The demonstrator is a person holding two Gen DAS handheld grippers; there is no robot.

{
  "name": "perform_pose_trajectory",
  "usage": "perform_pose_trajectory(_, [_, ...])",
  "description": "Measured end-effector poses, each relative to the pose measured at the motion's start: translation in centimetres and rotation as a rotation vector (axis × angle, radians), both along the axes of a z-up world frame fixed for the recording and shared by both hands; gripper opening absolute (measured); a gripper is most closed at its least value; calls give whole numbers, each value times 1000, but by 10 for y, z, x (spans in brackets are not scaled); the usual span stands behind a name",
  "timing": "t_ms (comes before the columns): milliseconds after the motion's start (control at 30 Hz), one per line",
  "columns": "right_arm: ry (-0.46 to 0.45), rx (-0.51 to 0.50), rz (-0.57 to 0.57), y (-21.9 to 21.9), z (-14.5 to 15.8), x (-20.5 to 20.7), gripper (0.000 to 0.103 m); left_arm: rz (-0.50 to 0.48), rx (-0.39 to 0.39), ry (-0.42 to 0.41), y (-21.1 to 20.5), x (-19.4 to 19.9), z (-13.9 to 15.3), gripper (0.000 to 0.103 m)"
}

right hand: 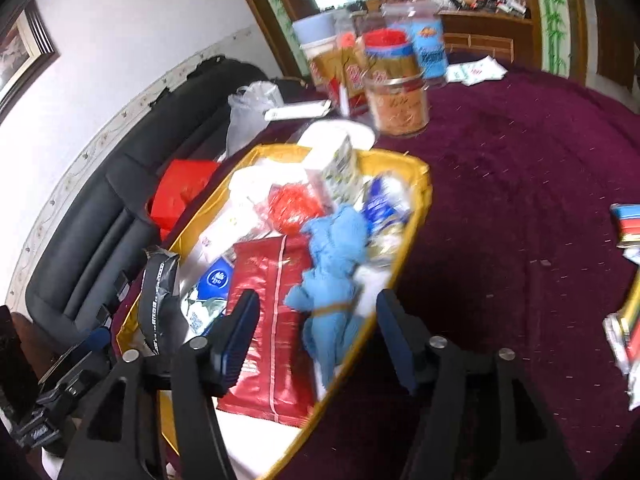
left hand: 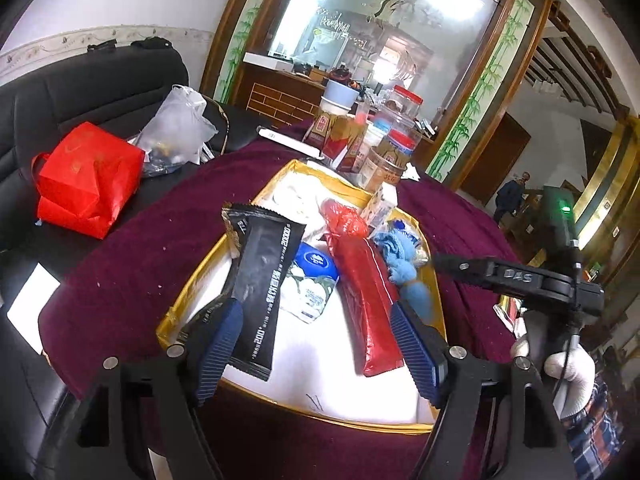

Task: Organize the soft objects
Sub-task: 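Move the right gripper back to the pile toward the white cloth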

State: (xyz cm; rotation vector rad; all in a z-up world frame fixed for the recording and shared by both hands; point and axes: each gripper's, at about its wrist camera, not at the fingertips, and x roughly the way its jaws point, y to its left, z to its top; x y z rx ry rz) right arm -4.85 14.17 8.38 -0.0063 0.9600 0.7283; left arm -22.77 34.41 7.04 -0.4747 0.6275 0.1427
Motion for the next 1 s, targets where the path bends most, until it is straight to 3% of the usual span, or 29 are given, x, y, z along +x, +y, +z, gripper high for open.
perform_pose_trajectory(167, [-63,11,-84,-66,12,-3,68,-58,-3,-43,-14,-3,8,80])
perform_pose_trajectory(267, [-84,2,-233,-139,16,10,68,-110,10,-88,-27,-3,17,81])
perform_pose_trajectory(400, [-61,-25,-441,-230,11,32,68,-185,16,-128,-50,2,24,82])
perform_pose_trajectory(533, [-10,-11,-528,-284,-3,50,68,-253,41,-129,-75,11,28,82])
perform_pose_trajectory(667, [64,45,-486,-281,-15,76,68,-295,50,-113,-97,14,31,82])
perform_pose_trajectory(833, [111,-116,-445,-241,-42,108,67,-345,83,-106,-122,12,37,82])
perform_pose_trajectory(933, [125,-155,-432,-226,-53,110,68,-360,100,-94,-132,12,38,82])
perform_pose_trajectory(967, [112,-144,-416,-222,-52,106,68,-362,99,-88,-134,14,37,82])
perform_pose_trajectory(1000, [117,-100,-379,-219,-51,102,58,-364,96,-83,-135,15,36,82])
